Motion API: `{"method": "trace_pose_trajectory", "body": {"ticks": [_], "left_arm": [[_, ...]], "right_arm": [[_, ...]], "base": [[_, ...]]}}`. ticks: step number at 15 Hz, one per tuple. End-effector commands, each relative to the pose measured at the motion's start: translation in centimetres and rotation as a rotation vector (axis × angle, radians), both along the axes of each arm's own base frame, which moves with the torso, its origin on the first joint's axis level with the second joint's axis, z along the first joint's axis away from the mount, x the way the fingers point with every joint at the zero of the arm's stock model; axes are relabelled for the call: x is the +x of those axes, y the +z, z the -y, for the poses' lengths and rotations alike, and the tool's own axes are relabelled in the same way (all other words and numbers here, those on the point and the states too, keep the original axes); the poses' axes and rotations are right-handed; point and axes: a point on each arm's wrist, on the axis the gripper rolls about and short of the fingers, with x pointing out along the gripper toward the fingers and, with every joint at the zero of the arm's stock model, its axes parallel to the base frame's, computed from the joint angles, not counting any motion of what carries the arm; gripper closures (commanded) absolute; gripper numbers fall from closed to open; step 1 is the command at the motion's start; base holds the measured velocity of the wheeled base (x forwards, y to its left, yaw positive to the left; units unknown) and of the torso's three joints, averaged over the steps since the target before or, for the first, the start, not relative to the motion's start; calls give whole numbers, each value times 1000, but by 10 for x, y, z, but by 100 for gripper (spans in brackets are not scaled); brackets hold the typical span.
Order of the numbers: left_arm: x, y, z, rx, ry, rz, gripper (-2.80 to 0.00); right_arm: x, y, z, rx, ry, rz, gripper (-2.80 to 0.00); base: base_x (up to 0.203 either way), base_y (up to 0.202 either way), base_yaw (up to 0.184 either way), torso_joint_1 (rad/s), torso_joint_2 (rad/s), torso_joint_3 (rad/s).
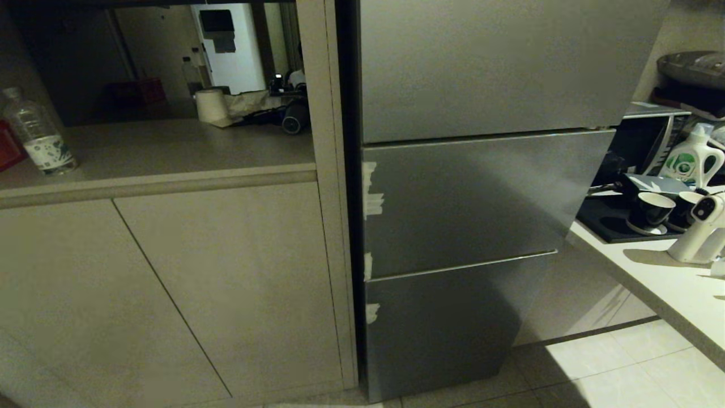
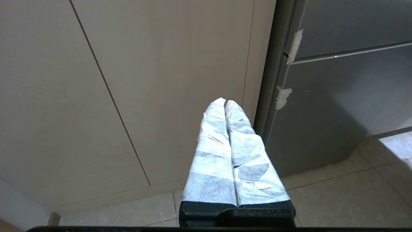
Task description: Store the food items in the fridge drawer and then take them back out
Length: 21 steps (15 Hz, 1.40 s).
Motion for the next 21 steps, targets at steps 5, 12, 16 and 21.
{"method": "trace_pose_trajectory", "body": {"ticks": [5, 12, 16, 21], "left_arm": [[0, 0, 0, -2, 0, -1, 0], [0, 0, 0, -2, 0, -1, 0], [0, 0, 0, -2, 0, -2, 0], [0, 0, 0, -2, 0, -2, 0]], "right_arm": [[-4, -11, 0, 32, -7, 33, 0], [-4, -11, 0, 32, -7, 32, 0], [-4, -11, 0, 29, -7, 33, 0], [-4, -11, 0, 32, -7, 33, 0]], "base": [[0, 0, 0, 0, 0, 0], [0, 0, 0, 0, 0, 0], [-1, 1, -46, 1, 1, 2], [-1, 6, -174, 3, 2, 4]]}}
